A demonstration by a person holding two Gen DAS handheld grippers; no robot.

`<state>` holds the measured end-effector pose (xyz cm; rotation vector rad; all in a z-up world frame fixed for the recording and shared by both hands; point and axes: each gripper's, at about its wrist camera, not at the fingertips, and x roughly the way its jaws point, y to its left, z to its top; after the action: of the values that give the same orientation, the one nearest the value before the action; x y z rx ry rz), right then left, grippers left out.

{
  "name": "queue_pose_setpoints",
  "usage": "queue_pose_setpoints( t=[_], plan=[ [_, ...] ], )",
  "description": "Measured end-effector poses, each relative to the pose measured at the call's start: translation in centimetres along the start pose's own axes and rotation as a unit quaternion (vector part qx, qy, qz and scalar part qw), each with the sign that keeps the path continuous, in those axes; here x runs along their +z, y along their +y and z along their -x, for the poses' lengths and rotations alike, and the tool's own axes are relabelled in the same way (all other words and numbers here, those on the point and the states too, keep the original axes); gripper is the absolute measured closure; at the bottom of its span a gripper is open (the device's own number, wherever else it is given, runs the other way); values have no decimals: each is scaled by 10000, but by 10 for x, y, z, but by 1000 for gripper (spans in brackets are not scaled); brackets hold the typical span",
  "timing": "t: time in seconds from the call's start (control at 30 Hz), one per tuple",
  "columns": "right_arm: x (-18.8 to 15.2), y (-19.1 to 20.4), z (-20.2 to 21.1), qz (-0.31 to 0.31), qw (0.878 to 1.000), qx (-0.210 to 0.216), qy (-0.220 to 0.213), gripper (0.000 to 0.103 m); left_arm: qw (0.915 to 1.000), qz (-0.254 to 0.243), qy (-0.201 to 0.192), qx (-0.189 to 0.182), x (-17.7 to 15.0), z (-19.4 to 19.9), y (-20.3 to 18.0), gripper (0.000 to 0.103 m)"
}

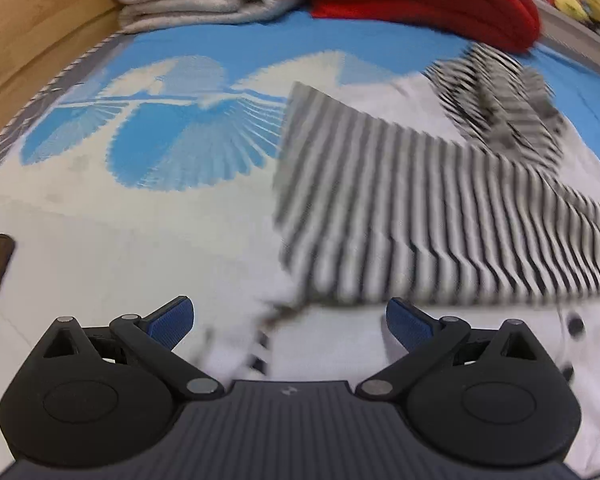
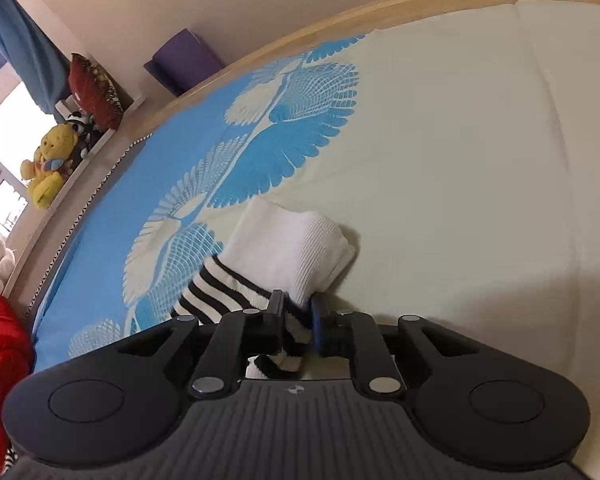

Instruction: Fold small clothes

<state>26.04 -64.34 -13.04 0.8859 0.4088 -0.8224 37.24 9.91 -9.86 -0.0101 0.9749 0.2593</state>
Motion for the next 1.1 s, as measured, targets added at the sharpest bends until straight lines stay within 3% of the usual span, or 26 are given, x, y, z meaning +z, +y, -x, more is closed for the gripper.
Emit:
queue_pose_setpoints(
  t=[0.1, 0.2, 0.3, 0.4, 0.47, 0.57, 0.63, 0.67, 0.73, 0.77, 0.8, 0.83, 0.87, 0.93, 1.0, 1.07, 1.1],
  plan=[
    [4, 38, 7, 745, 9970, -73, -197, 94, 9981, 326, -234, 463, 17, 0, 25, 0],
    [5, 100, 35, 1425, 9878, 246, -579, 94, 9944, 498, -360, 856, 30, -1, 48, 0],
    [-28, 183, 86, 2457, 9590, 947, -1052, 94, 9923, 821, -347, 865, 37, 0, 68, 0],
    [-99, 261, 149, 3370, 9108, 2047, -1227, 94, 9906, 1090, -330, 753, 42, 2, 83, 0],
    [-164, 300, 191, 3884, 8690, 2842, -1150, 94, 9896, 1166, -337, 774, 42, 5, 88, 0],
    [-281, 336, 234, 4590, 8044, 3729, -570, 94, 9889, 1222, -350, 765, 42, 7, 94, 0],
    [-369, 340, 238, 5211, 7643, 3793, 204, 84, 9884, 1271, -291, 784, 43, 4, 100, 0],
    [-409, 337, 235, 5622, 7371, 3660, 813, 66, 9880, 1308, -254, 777, 43, 2, 104, 0],
    [-462, 313, 232, 6133, 6939, 3409, 1618, 63, 9866, 1444, -178, 739, 43, 0, 112, 0],
    [-467, 300, 236, 6205, 6834, 3465, 1668, 63, 9860, 1524, -154, 660, 43, 1, 117, 0],
    [-463, 289, 239, 6201, 6848, 3488, 1576, 61, 9856, 1586, -160, 569, 43, 3, 119, 0],
    [-449, 281, 240, 6093, 6976, 3455, 1509, 59, 9853, 1629, -192, 484, 43, 5, 121, 0],
    [-429, 277, 238, 5879, 7190, 3392, 1499, 54, 9852, 1642, -218, 452, 43, 6, 120, 0],
    [-374, 267, 224, 5230, 7760, 3192, 1499, 52, 9859, 1612, -217, 388, 45, 7, 115, 0],
    [-330, 251, 215, 4775, 8234, 2741, 1374, 52, 9885, 1482, -167, 257, 45, 6, 105, 0],
    [-293, 228, 215, 4453, 8573, 2291, 1196, 52, 9922, 1225, -151, 165, 44, 7, 92, 0],
    [-281, 217, 214, 4343, 8675, 2128, 1167, 52, 9941, 1058, -166, 145, 43, 8, 85, 0]
  ],
)
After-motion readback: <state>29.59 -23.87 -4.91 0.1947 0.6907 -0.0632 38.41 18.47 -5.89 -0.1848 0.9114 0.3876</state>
